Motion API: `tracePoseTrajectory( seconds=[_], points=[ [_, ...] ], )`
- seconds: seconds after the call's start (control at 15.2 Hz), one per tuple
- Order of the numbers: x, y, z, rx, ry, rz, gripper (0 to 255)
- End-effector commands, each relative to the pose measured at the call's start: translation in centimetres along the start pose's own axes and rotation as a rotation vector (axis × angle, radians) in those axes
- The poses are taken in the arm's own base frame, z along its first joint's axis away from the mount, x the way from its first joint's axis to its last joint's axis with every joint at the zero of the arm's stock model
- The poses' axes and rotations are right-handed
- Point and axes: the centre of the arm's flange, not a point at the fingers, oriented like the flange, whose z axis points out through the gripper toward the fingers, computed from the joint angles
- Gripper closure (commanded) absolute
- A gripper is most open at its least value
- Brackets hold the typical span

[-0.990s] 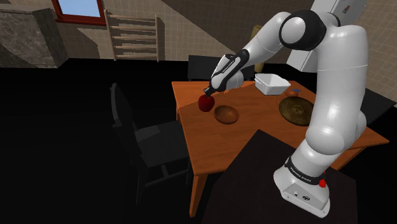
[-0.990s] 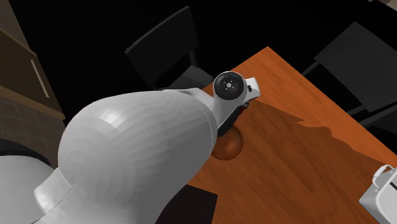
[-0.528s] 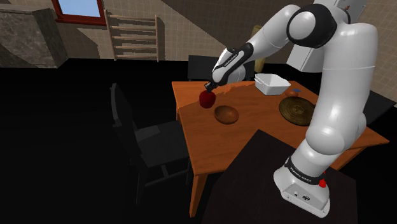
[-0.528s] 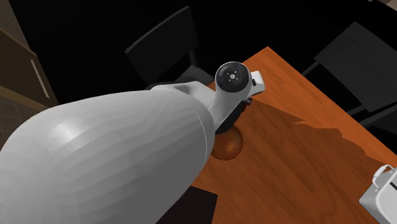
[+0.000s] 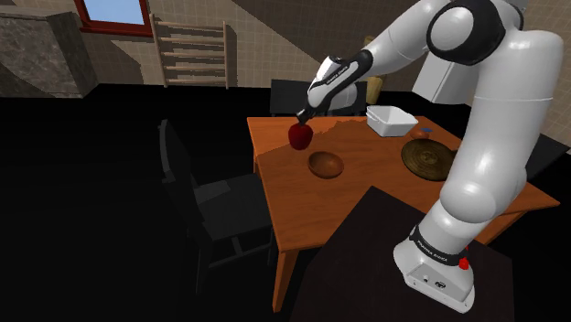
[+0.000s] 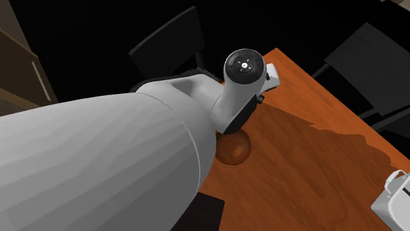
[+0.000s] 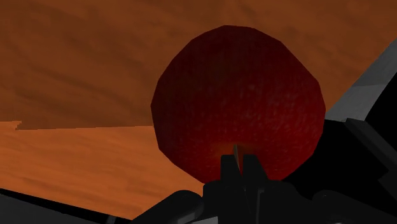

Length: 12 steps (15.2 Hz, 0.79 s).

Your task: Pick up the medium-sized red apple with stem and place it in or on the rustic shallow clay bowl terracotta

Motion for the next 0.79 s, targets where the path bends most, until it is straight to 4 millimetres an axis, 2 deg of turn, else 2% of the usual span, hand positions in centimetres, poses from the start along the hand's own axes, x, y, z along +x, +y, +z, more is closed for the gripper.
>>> tracePoseTrajectory(
  seconds=[0.0,0.73],
  points=[
    [0.4,0.0,-1.0,0.000,0.000,0.000,255],
    [2.7,0.2,-6.3,0.000,0.000,0.000,255]
  ],
)
